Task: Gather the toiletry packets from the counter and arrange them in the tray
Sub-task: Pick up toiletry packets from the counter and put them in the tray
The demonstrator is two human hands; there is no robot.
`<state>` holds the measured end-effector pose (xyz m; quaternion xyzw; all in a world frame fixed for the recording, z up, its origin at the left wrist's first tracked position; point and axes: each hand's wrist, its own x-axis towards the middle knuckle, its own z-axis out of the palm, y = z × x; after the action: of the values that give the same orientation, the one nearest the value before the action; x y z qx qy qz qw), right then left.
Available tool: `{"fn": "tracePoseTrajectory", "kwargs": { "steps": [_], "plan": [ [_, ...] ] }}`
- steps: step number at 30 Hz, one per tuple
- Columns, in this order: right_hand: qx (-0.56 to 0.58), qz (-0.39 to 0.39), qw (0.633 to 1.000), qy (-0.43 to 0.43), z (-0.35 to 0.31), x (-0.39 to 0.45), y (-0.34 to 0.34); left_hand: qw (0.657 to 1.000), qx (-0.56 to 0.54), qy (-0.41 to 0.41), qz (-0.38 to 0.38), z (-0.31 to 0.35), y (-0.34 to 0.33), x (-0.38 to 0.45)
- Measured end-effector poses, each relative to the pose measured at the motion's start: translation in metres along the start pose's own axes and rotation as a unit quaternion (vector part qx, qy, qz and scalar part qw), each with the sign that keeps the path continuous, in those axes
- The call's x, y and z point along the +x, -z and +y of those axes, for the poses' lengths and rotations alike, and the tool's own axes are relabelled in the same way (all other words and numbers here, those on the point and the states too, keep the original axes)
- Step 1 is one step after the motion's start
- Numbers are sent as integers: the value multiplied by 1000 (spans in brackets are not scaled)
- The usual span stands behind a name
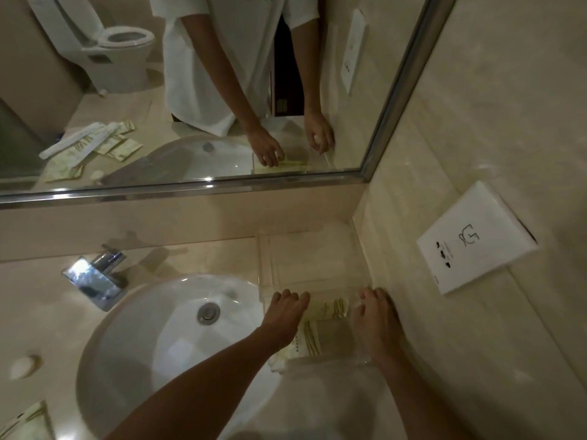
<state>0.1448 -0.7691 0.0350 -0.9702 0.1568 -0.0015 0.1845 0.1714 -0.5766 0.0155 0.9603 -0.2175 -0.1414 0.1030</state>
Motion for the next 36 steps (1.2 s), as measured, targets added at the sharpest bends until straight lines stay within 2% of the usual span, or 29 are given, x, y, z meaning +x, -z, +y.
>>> {"fn": "tracePoseTrajectory", "kwargs": {
  "steps": [12,36],
  "plan": [
    [-10,-25,1000,-3,1,6,-3,991,111,-74,-3,-9,-15,-2],
    [-37,-42,998,14,2,5,-8,983,144,-109,-29,-24,-17,-3]
  ]
}}
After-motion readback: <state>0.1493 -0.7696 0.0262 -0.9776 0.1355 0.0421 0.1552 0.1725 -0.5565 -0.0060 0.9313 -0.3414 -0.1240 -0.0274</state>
